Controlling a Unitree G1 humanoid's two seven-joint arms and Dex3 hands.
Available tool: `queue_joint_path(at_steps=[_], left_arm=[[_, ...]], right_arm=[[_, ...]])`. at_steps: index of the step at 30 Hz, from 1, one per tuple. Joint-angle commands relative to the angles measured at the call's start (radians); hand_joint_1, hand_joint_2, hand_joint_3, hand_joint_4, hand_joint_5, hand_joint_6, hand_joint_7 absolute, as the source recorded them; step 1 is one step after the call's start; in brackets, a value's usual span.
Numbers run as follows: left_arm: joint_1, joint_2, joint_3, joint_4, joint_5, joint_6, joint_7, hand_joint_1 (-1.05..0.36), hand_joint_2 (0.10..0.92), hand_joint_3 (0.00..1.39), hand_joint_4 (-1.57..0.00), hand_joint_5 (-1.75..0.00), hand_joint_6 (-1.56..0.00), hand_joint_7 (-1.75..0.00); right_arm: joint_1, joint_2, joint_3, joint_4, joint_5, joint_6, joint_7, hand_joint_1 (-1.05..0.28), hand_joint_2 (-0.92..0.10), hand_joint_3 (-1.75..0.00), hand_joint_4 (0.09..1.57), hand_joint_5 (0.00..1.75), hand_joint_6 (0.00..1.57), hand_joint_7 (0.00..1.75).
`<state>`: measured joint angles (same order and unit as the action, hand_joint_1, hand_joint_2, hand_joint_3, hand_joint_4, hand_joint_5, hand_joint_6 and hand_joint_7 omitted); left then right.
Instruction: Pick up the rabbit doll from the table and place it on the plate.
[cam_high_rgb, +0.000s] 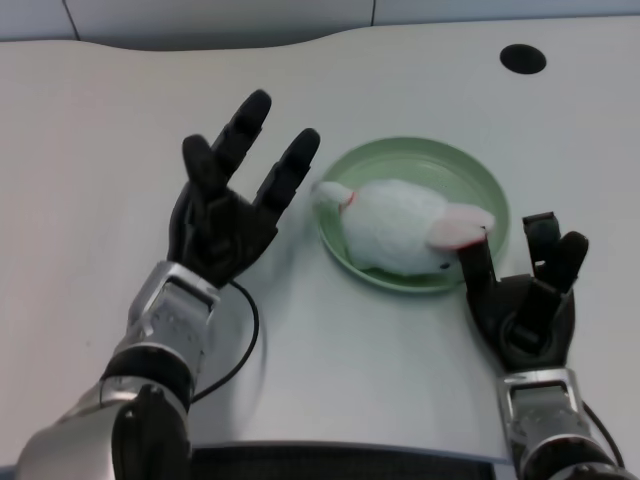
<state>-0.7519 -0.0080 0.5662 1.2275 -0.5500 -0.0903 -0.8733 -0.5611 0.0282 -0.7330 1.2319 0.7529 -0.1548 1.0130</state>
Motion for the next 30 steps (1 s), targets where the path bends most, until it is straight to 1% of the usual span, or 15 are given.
queue_joint_path(at_steps=[1, 3, 4, 7, 9, 10, 14, 16, 19, 20, 22, 23, 26, 29, 30], left_arm=[[0.072, 0.008, 0.037, -0.014, -0.046, 0.036, -0.026, -0.99, 0.921, 0.7, 0.0, 0.0, 0.0, 0.0], [0.087, 0.01, 0.044, -0.02, -0.059, 0.053, -0.037, -1.0, 0.921, 0.71, 0.0, 0.0, 0.0, 0.0], [0.097, 0.01, 0.054, -0.022, -0.074, 0.072, -0.043, -1.0, 0.921, 0.72, 0.0, 0.0, 0.0, 0.0], [0.127, 0.012, 0.08, -0.032, -0.113, 0.119, -0.052, -1.01, 0.921, 0.71, 0.0, 0.0, 0.0, 0.0], [0.142, 0.009, 0.087, -0.04, -0.129, 0.133, -0.053, -1.01, 0.921, 0.71, 0.0, 0.0, 0.0, 0.0], [0.15, 0.008, 0.089, -0.045, -0.134, 0.137, -0.054, -1.01, 0.921, 0.71, 0.0, 0.0, 0.0, 0.0], [0.162, 0.004, 0.087, -0.056, -0.14, 0.142, -0.054, -1.0, 0.921, 0.75, 0.0, 0.0, 0.0, 0.0], [0.17, 0.0, 0.088, -0.059, -0.145, 0.147, -0.06, -0.99, 0.921, 0.75, 0.0, 0.0, 0.0, 0.0], [0.181, -0.007, 0.089, -0.066, -0.153, 0.148, -0.061, -0.99, 0.921, 0.76, 0.0, 0.0, 0.0, 0.0], [0.183, -0.01, 0.09, -0.068, -0.155, 0.145, -0.062, -0.98, 0.921, 0.76, 0.0, 0.0, 0.0, 0.0], [0.186, -0.013, 0.09, -0.071, -0.156, 0.141, -0.063, -0.99, 0.921, 0.76, 0.0, 0.0, 0.0, 0.0], [0.19, -0.015, 0.091, -0.076, -0.159, 0.142, -0.061, -0.99, 0.921, 0.76, 0.0, 0.0, 0.0, 0.0], [0.199, -0.021, 0.094, -0.089, -0.164, 0.145, -0.057, -1.01, 0.921, 0.73, -0.01, 0.0, -0.01, 0.0], [0.204, -0.022, 0.093, -0.097, -0.17, 0.151, -0.057, -1.01, 0.921, 0.73, -0.01, 0.0, -0.01, 0.0], [0.211, -0.025, 0.092, -0.105, -0.173, 0.152, -0.055, -1.01, 0.921, 0.73, -0.01, 0.0, -0.01, -0.01]], right_arm=[[0.017, -0.003, -0.005, 0.008, 0.002, 0.013, 0.006, -0.56, -0.92, -0.1, 0.79, 1.75, 0.61, 1.74], [0.017, -0.005, -0.006, 0.01, 0.002, 0.022, 0.012, -0.56, -0.92, -0.1, 0.79, 1.75, 0.61, 1.74], [0.018, -0.008, -0.006, 0.011, 0.0, 0.024, 0.01, -0.55, -0.92, -0.1, 0.79, 1.75, 0.61, 1.74], [0.017, -0.012, -0.003, 0.015, -0.006, 0.025, 0.003, -0.55, -0.92, -0.1, 0.79, 1.75, 0.62, 1.7], [0.009, -0.016, -0.005, 0.02, -0.005, 0.038, -0.005, -0.55, -0.92, -0.08, 0.8, 1.75, 0.64, 1.66], [0.004, -0.018, -0.004, 0.022, -0.007, 0.039, -0.01, -0.55, -0.92, -0.07, 0.8, 1.75, 0.65, 1.65], [-0.005, -0.022, -0.001, 0.026, -0.014, 0.037, -0.019, -0.57, -0.92, -0.1, 0.79, 1.75, 0.62, 1.7], [-0.013, -0.027, 0.004, 0.026, -0.024, 0.017, -0.038, -0.57, -0.92, -0.11, 0.79, 1.75, 0.61, 1.72], [-0.012, -0.034, 0.006, 0.017, -0.027, 0.011, -0.037, -0.56, -0.92, -0.11, 0.8, 1.75, 0.61, 1.74], [-0.002, -0.037, 0.003, 0.012, -0.023, 0.018, -0.027, -0.56, -0.92, -0.11, 0.8, 1.75, 0.61, 1.74], [0.009, -0.04, 0.0, 0.007, -0.017, 0.027, -0.016, -0.54, -0.92, -0.12, 0.81, 1.75, 0.61, 1.73], [0.025, -0.045, -0.003, -0.002, -0.013, 0.033, -0.011, -0.55, -0.92, -0.12, 0.81, 1.75, 0.61, 1.72], [0.064, -0.051, -0.009, -0.03, -0.003, 0.037, -0.012, -0.57, -0.92, -0.11, 0.81, 1.75, 0.62, 1.71], [0.081, -0.05, -0.007, -0.049, 0.001, 0.038, -0.014, -0.58, -0.92, -0.1, 0.81, 1.75, 0.63, 1.7], [0.097, -0.055, -0.01, -0.06, 0.005, 0.036, -0.005, -0.58, -0.92, -0.11, 0.81, 1.75, 0.63, 1.7]])
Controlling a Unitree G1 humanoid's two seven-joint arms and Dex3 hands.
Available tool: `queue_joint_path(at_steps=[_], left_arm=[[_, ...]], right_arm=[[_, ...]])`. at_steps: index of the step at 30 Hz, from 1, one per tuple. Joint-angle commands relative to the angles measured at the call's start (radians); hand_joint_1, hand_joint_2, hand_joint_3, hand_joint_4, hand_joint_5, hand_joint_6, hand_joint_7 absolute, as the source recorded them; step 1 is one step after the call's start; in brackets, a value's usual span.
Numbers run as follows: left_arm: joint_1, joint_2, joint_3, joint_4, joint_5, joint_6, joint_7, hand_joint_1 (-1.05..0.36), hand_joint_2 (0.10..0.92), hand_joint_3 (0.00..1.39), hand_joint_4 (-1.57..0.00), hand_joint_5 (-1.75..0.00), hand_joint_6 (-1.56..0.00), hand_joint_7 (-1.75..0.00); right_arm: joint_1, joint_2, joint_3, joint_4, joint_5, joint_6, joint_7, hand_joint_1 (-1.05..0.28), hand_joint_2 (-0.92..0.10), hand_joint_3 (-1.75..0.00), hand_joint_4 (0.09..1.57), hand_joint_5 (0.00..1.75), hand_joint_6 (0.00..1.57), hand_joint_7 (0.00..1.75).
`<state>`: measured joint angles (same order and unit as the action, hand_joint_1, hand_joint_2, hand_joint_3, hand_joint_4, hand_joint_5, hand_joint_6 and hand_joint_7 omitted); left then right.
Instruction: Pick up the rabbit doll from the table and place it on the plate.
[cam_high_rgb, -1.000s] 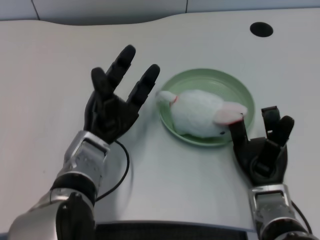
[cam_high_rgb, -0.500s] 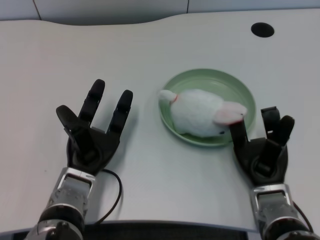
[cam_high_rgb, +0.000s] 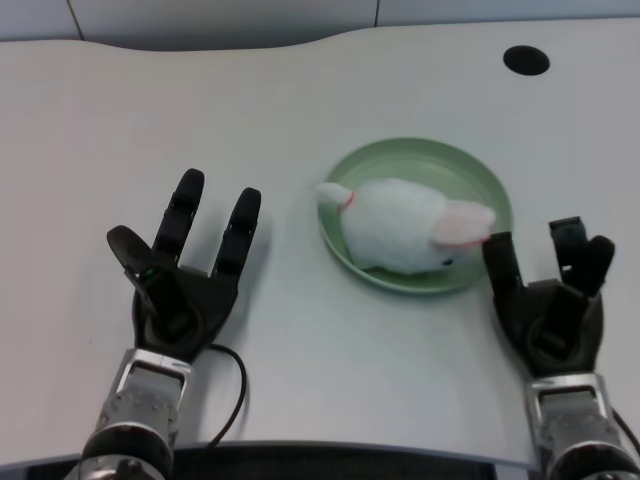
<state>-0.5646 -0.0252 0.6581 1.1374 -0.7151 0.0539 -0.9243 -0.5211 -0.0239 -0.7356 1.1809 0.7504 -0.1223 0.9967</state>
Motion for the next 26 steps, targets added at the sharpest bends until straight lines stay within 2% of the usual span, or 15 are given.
queue_joint_path(at_steps=[1, 3, 5, 8, 10, 12, 16, 20, 26], left_arm=[[0.029, -0.011, 0.0, -0.022, -0.01, 0.009, -0.002, -1.0, 0.921, 0.73, -0.01, 0.0, -0.02, -0.01], [0.035, -0.014, 0.0, -0.031, -0.012, 0.011, 0.0, -1.0, 0.921, 0.73, -0.01, 0.0, -0.02, -0.01], [0.037, -0.015, -0.001, -0.035, -0.013, 0.013, 0.002, -1.0, 0.921, 0.74, -0.01, -0.01, -0.02, -0.01], [0.08, -0.026, -0.006, -0.08, -0.023, 0.037, -0.036, -1.0, 0.921, 0.74, 0.0, 0.0, 0.0, 0.0], [0.105, -0.038, -0.01, -0.116, -0.029, 0.048, -0.034, -0.99, 0.921, 0.74, 0.0, 0.0, -0.01, 0.0], [0.127, -0.048, -0.018, -0.15, -0.03, 0.052, -0.021, -0.99, 0.921, 0.74, -0.01, 0.0, -0.03, -0.01], [0.155, -0.063, -0.03, -0.195, -0.033, 0.058, -0.002, -0.99, 0.921, 0.74, -0.02, -0.01, -0.04, -0.02], [0.165, -0.065, -0.032, -0.195, -0.032, 0.05, 0.003, -0.99, 0.921, 0.75, -0.03, -0.01, -0.05, -0.02], [0.159, -0.062, -0.029, -0.177, -0.04, 0.055, -0.002, -0.99, 0.921, 0.74, -0.01, -0.01, -0.05, -0.02]], right_arm=[[0.069, -0.006, -0.009, -0.018, 0.01, 0.002, 0.018, -0.58, -0.92, -0.12, 0.8, 1.75, 0.63, 1.7], [0.083, -0.008, -0.01, -0.03, 0.014, 0.002, 0.023, -0.58, -0.92, -0.13, 0.8, 1.75, 0.63, 1.71], [0.085, -0.006, -0.009, -0.036, 0.015, 0.004, 0.022, -0.58, -0.92, -0.13, 0.79, 1.75, 0.62, 1.71], [0.112, -0.005, -0.008, -0.056, 0.018, -0.008, 0.048, -0.58, -0.92, -0.17, 0.77, 1.75, 0.62, 1.7], [0.118, -0.004, -0.007, -0.061, 0.019, -0.011, 0.055, -0.58, -0.92, -0.19, 0.77, 1.75, 0.64, 1.66], [0.12, -0.002, -0.005, -0.064, 0.02, -0.007, 0.05, -0.58, -0.92, -0.19, 0.77, 1.75, 0.65, 1.65], [0.12, -0.004, -0.005, -0.06, 0.024, 0.006, 0.055, -0.57, -0.92, -0.18, 0.77, 1.75, 0.64, 1.65], [0.117, 0.003, 0.001, -0.06, 0.02, -0.005, 0.043, -0.58, -0.92, -0.17, 0.77, 1.75, 0.63, 1.66], [0.11, 0.007, 0.002, -0.053, 0.025, 0.006, 0.039, -0.56, -0.92, -0.16, 0.79, 1.75, 0.64, 1.66]])
